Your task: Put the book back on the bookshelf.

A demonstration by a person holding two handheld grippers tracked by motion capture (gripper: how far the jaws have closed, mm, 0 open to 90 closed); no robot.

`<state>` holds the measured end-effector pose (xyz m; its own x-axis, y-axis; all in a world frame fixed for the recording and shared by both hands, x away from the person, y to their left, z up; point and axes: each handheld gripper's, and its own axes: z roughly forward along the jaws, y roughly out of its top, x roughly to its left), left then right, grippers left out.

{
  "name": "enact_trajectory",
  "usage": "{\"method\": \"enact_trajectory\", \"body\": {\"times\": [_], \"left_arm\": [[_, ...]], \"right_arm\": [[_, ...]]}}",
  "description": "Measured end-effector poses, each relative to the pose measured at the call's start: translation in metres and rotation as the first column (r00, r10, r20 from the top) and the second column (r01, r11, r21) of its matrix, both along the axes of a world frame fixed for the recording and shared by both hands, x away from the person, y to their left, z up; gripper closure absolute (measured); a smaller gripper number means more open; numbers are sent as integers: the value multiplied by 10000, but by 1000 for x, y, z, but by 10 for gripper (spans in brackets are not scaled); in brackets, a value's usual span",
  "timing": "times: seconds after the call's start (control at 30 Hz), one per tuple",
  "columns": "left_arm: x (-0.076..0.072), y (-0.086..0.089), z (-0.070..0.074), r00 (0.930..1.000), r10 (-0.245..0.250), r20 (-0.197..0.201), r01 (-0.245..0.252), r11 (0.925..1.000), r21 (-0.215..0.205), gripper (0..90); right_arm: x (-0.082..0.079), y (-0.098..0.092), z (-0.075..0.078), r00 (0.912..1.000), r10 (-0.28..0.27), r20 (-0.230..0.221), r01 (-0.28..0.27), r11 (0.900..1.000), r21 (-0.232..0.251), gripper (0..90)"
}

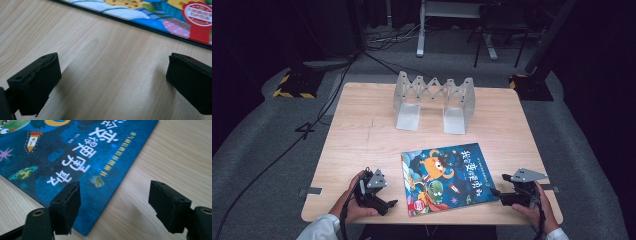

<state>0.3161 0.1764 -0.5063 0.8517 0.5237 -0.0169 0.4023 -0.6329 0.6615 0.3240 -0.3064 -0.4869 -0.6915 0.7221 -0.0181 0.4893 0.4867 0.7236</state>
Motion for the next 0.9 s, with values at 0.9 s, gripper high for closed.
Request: {"method": "enact_trajectory", "body": {"times": [0.9], "left_arm": [[22,14,12,9989,83,452,-69,9994,-327,165]], "right_arm": [[36,42,-8,9888,1317,-708,-1305,9912,216,140]]}}
